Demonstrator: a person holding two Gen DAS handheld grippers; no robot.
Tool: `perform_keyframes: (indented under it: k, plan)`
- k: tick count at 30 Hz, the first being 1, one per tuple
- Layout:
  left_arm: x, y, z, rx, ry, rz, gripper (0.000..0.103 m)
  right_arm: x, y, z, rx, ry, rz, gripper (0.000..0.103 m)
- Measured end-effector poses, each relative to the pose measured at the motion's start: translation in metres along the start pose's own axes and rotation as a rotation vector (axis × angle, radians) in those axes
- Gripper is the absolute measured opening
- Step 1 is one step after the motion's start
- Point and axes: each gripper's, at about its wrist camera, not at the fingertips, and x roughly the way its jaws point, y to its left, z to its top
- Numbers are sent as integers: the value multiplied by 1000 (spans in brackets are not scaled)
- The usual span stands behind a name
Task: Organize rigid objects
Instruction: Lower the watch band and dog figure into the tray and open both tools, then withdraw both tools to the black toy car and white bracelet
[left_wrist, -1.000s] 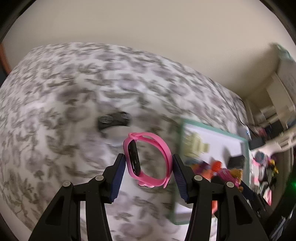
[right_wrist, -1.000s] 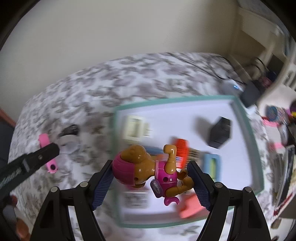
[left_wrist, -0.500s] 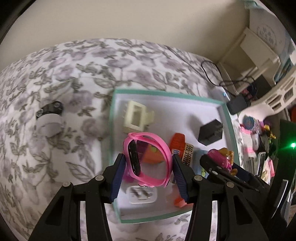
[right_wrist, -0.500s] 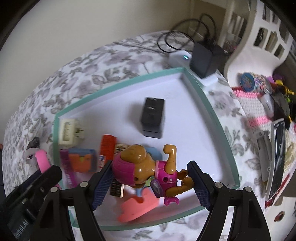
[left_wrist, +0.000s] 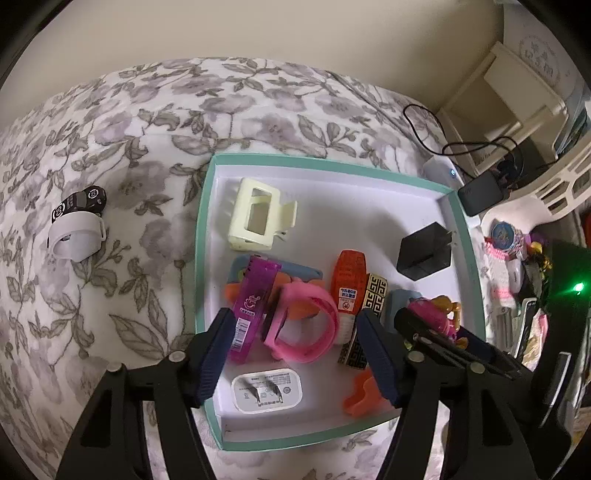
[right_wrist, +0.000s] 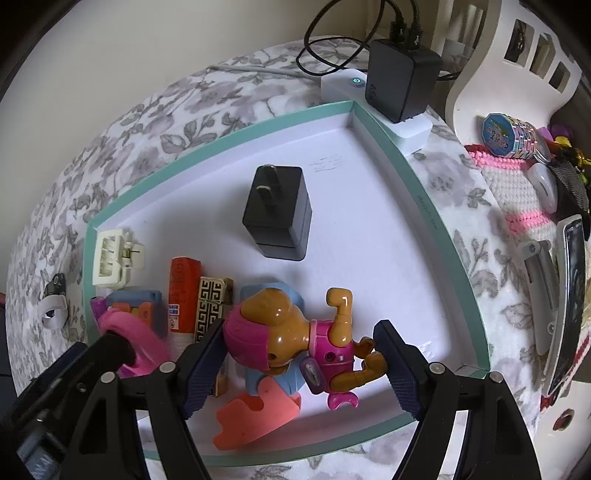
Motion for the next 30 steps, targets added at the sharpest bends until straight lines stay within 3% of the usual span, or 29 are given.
perform_keyframes:
  k: [7, 11, 13, 16, 18, 21, 30]
  plan:
    - [-13, 10, 5, -30, -25, -17, 71, -8, 5, 3, -5, -22, 3, 86]
    - [-24, 20, 8, -49, -54, -11, 77, -21, 9, 4, -17, -61, 9, 91]
    - [-29, 30, 11, -69, -73, -6, 84, -28, 12, 5, -23, -85, 17, 101]
    - [-35, 47, 15, -110, -96, 4, 85, -37, 18, 5, -40, -122, 26, 103]
    - [-38, 60, 17, -132, -110, 22, 86, -43, 23, 6, -51, -147, 33, 103]
    - [-46, 85, 21, -168, -141, 78, 97, -51, 31, 7, -54, -180, 64, 103]
    - [-77, 181, 22, -346, -240, 199, 97, -70, 100, 5, -149, -267, 187, 103]
